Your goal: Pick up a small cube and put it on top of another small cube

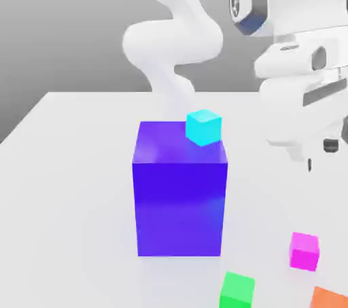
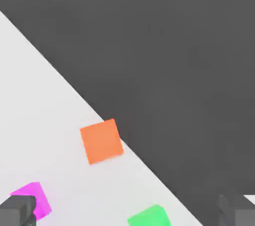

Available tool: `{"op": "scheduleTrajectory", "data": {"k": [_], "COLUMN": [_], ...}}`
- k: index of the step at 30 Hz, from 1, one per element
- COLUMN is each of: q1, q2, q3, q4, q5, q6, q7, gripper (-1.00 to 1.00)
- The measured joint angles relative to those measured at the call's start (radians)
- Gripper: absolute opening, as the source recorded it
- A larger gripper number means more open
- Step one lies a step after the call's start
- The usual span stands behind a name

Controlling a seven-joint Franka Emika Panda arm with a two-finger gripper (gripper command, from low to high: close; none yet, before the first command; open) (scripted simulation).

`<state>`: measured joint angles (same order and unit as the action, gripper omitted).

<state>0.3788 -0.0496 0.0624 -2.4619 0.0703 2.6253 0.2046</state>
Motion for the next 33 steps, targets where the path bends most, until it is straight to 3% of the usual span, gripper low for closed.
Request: {"op": "scheduleTrajectory", "data": {"k": [7, 12, 13, 20, 25, 31, 33], "q1": [0.085, 0.122, 0.126, 0.126, 0.103, -0.07, -0.096], "q2": [0.253, 0.434, 0.459, 0.46, 0.304, 0.234, 0.273], "q3": [0.028, -0.003, -0.008, -0.008, 0.018, -0.102, -0.115], "q4": [-0.053, -0.028, -0.023, -0.023, -0.053, 0.045, 0.063], "q5": [-0.107, -0.155, -0.158, -0.162, -0.127, -0.06, -0.046], "q6": [0.115, 0.248, 0.268, 0.268, 0.142, -0.026, -0.004], "q7": [-0.103, -0.089, -0.087, -0.083, -0.111, -0.22, -0.238], "gripper": [0.0, 0.0, -1.0, -1.0, -1.0, -1.0, -1.0]}}
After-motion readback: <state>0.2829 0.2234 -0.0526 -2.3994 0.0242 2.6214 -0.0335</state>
